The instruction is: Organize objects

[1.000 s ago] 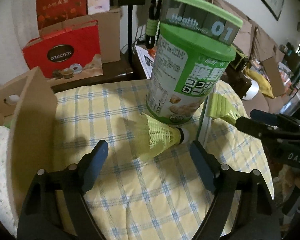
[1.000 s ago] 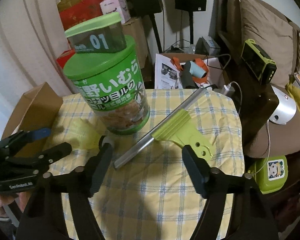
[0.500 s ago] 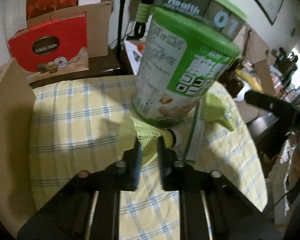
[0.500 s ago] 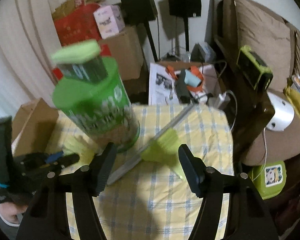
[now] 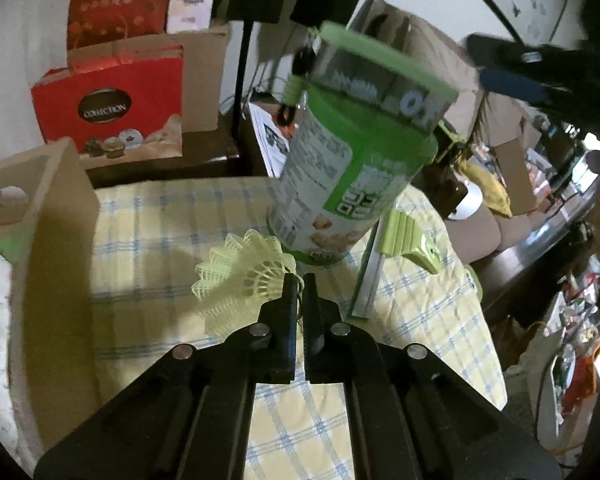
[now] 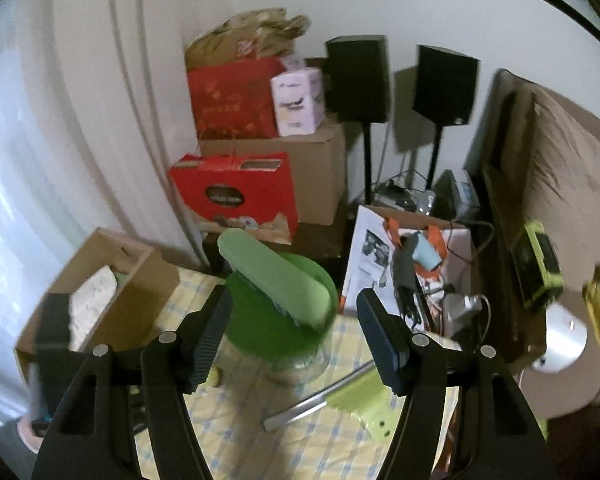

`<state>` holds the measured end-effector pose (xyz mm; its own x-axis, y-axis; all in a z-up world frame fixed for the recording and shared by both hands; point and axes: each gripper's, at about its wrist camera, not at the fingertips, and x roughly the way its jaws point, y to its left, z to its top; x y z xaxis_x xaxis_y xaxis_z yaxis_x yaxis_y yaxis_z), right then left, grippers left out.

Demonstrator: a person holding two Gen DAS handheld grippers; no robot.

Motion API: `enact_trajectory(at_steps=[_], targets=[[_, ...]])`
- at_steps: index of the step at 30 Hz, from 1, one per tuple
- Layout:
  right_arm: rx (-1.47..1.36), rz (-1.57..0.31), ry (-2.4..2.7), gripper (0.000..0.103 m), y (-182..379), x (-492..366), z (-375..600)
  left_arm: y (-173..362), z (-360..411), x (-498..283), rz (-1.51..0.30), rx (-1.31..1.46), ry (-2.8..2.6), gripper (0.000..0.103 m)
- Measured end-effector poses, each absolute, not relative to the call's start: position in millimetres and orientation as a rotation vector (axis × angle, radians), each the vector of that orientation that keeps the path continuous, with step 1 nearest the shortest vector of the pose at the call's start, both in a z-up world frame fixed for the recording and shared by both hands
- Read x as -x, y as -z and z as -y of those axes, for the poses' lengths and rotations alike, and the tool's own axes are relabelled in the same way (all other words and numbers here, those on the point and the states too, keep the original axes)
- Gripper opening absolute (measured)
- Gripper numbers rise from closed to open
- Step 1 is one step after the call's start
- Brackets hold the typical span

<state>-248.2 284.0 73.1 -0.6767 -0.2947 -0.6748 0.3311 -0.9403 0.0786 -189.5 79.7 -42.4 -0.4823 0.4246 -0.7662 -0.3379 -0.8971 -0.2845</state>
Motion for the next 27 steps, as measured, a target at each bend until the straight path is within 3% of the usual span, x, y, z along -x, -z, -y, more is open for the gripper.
enact_trajectory(at_steps=[5, 16, 18, 23, 27], targets=[[-1.045, -0.184, 2.539, 0.067, -66.2, 271.2, -262.2, 26.7, -60.3, 191.4, 0.175, 1.247, -2.393, 0.002], [-1.118, -0.178, 2.431, 0.066, -40.8, 301.4, -250.3, 7.2, -38.3, 195.3, 0.218, 1.211, -2.415, 0.002], [-1.121, -0.173, 2.426, 0.059, -38.7, 302.4, -249.7, 6.3, -36.4, 193.7, 0.220, 1.208, -2.415, 0.002], [-1.146, -0.203, 2.395, 0.027, -36.8, 302.4, -244.7, 2.0, -31.3, 191.8, 0.241, 1.201, -2.410, 0.002], [-1.153, -0.234, 2.398, 0.026, -36.4, 297.5, -240.1, -2.1, -25.1, 188.9, 0.265, 1.190, -2.418, 0.002]])
